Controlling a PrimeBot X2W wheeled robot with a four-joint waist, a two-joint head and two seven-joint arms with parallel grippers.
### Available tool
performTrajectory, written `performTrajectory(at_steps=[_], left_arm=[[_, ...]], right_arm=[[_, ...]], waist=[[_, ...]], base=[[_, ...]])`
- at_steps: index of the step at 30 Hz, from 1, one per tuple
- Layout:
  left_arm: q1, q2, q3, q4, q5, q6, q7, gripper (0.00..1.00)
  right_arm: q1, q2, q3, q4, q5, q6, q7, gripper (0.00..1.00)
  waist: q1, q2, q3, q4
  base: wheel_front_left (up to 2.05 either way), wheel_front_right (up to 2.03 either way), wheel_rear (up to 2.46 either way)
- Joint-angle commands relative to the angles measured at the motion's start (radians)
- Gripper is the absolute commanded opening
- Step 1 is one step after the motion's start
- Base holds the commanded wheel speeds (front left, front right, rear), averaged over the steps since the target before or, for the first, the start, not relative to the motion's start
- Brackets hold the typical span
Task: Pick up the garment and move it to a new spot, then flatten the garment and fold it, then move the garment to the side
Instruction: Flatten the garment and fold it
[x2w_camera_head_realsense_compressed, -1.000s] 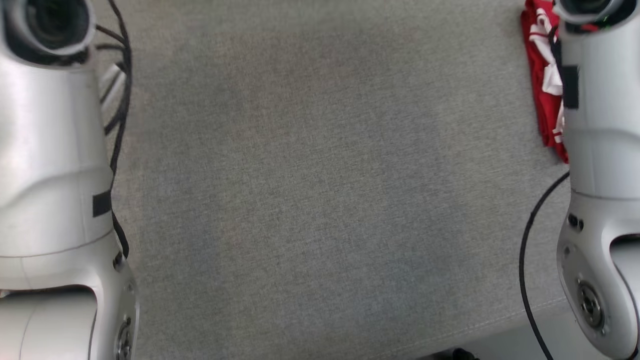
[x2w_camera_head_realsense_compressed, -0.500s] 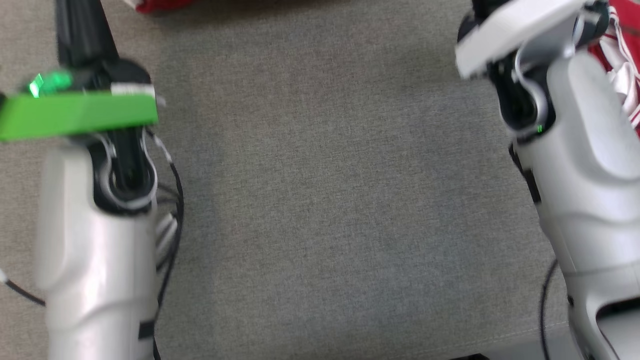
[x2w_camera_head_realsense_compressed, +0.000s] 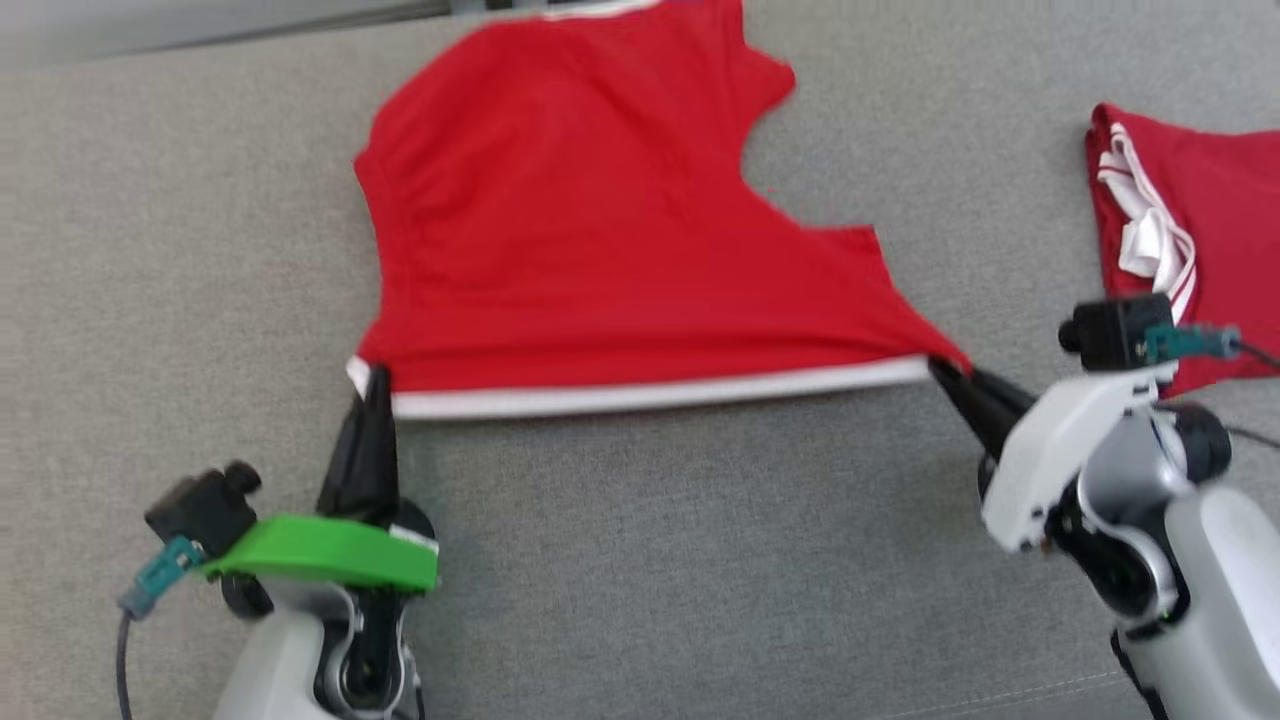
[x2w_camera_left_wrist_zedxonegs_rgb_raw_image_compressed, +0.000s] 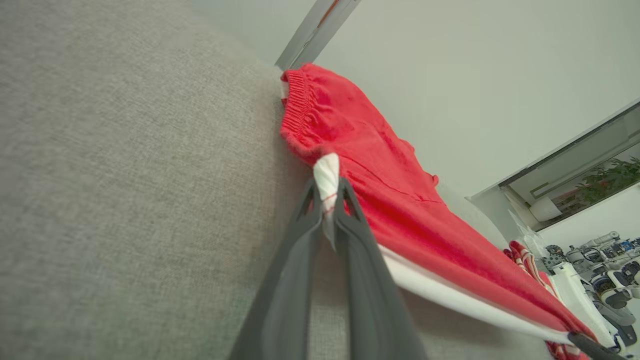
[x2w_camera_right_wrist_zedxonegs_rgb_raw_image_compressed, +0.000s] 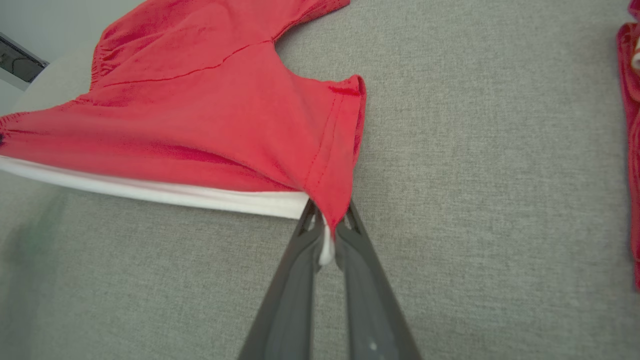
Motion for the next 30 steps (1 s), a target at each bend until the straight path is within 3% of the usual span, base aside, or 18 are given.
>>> performTrajectory(at_steps=[1, 6, 19, 25, 30], left_arm=[[0.04, 0.034, 0.005, 0.022, -0.008, 0.003, 0.0, 0.0], [0.132, 0.057, -0.005, 0.039, -0.038, 0.006, 0.048, 0.0], [0.392, 0.146, -0.08, -0.144, -0.021, 0.099, 0.243, 0.0], [0.381, 0.132, -0.103, -0.238, -0.025, 0.085, 0.259, 0.0], [0.281, 0.115, -0.137, -0.267, 0.008, 0.095, 0.287, 0.0]], right_arm=[[0.06, -0.011, -0.034, -0.03, -0.021, -0.005, 0.046, 0.0], [0.232, 0.001, -0.094, -0.126, -0.044, -0.005, 0.176, 0.0], [0.521, 0.063, -0.24, -0.285, -0.114, -0.008, 0.396, 0.0], [0.485, 0.071, -0.288, -0.353, -0.131, -0.007, 0.395, 0.0], [0.371, 0.032, -0.288, -0.338, -0.174, -0.007, 0.386, 0.0]], waist=[[0.0, -0.0001, -0.081, 0.002], [0.0, -0.0001, -0.129, 0.016], [0.0, -0.0001, -0.163, 0.082], [0.0, -0.0001, -0.166, 0.099], [0.0, -0.0001, -0.16, 0.11]], base=[[0.0, 0.0, 0.0], [0.0, 0.0, 0.0], [0.0, 0.0, 0.0], [0.0, 0.0, 0.0], [0.0, 0.0, 0.0]])
